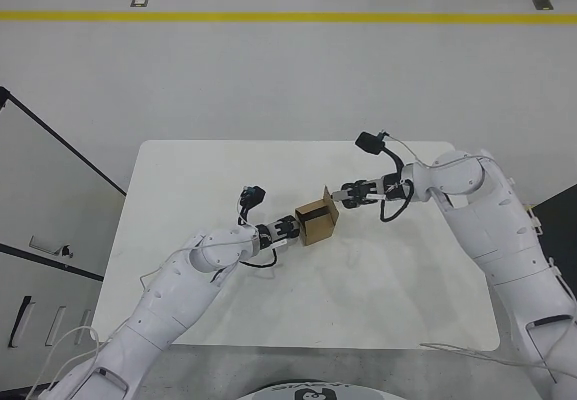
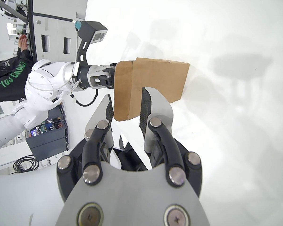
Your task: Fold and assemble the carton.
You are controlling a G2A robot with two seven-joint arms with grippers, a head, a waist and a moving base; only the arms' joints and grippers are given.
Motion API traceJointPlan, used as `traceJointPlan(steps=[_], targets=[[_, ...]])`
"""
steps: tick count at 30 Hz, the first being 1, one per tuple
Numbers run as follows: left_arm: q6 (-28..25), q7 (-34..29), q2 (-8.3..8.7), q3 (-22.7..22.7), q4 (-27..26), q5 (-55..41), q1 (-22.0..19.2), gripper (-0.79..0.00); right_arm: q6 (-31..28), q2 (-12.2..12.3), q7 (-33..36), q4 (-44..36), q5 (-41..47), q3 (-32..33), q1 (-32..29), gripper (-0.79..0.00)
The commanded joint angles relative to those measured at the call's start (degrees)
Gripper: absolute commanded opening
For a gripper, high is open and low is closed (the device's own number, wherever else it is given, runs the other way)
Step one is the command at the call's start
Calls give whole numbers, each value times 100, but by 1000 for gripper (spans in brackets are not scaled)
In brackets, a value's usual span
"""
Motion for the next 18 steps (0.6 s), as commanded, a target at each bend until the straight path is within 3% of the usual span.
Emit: traceJointPlan(steps=[1, 10, 18], targets=[[16, 3, -5, -2, 0, -4, 3, -785, 8, -9, 1, 12, -29, -58, 31, -520], [38, -6, -14, -14, -24, 46, 27, -785, 62, -99, -47, 237, -272, -463, 308, -545], [52, -31, -24, -27, -29, 78, 22, -785, 90, -170, -50, 384, -352, -712, 499, -708]])
